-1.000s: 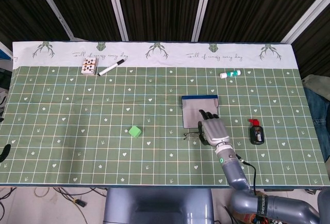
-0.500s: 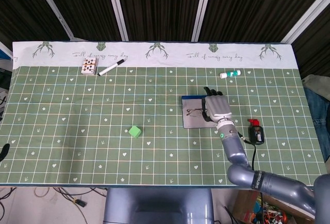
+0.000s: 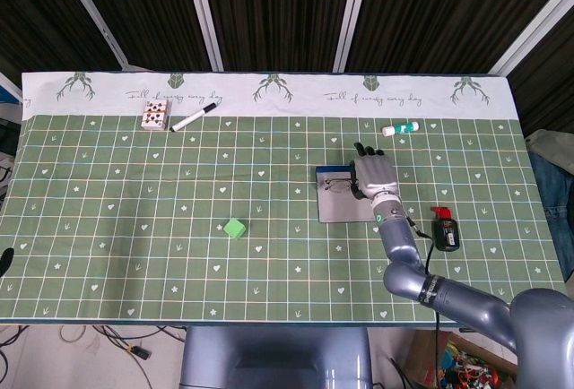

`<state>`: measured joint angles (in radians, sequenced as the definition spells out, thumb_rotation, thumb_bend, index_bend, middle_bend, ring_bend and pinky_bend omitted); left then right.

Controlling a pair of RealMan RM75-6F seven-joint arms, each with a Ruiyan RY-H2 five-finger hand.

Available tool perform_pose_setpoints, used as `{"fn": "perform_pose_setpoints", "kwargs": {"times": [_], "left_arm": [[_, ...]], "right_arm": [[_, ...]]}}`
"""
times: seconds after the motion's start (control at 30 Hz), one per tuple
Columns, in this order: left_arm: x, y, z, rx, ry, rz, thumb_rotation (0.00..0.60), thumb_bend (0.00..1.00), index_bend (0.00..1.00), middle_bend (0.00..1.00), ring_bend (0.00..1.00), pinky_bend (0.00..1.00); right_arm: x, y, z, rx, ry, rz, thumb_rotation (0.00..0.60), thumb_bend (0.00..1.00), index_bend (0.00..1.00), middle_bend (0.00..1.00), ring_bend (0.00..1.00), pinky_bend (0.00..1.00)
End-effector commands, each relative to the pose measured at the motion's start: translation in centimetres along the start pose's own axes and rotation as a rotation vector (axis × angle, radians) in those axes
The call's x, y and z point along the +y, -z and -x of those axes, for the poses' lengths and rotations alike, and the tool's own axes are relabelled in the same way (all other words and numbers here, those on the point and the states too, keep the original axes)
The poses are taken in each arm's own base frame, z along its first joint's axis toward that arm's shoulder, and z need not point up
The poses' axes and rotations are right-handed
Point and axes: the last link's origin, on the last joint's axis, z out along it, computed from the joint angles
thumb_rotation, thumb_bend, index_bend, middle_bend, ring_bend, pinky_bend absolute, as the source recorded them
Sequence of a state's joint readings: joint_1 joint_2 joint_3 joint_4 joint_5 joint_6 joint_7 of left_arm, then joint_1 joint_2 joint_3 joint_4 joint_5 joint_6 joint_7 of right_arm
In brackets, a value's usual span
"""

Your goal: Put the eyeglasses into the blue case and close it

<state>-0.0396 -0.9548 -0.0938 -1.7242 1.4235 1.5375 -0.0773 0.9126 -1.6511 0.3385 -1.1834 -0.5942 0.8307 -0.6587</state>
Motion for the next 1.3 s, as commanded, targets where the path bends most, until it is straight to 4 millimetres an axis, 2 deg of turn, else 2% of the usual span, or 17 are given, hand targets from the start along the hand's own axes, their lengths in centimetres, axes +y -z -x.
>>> {"fn": "perform_pose_setpoints", "kwargs": {"times": [0.03, 0.47, 1.23, 1.3], "left_arm": [[0.0, 0.0, 0.0, -0.002, -0.002, -0.001, 0.6, 0.32, 0.19, 0.0, 0.0, 0.0], [-0.2, -0.1, 0.1, -0.002, -0.005, -0.008, 0.6, 0.32, 0.19, 0.0, 0.0, 0.0], [-0.3, -0.2, 0.0, -0.002, -0.007, -0.011, 0.6, 0.32, 0.19, 0.0, 0.0, 0.0], [-0.3, -0.2, 0.0, -0.001, -0.006, -0.011, 0.6, 0.32, 0.19, 0.0, 0.0, 0.0]], "right_arm": [[-0.3, -0.4, 0.7, -0.012, 0.001, -0.013, 0.6, 0.47, 0.66, 0.09, 0.15, 0.19], [-0.8, -1.6, 1.9, -0.015, 0.023, -0.03, 0.6, 0.47, 0.66, 0.09, 0.15, 0.19], [-1.4, -2.9, 1.7, -0.015, 0.045, -0.042, 0.6, 0.47, 0.66, 0.1, 0.15, 0.19], [-1.6, -3.0, 1.6, -0.014, 0.041, -0.042, 0.6, 0.47, 0.64, 0.1, 0.15, 0.19]]}}
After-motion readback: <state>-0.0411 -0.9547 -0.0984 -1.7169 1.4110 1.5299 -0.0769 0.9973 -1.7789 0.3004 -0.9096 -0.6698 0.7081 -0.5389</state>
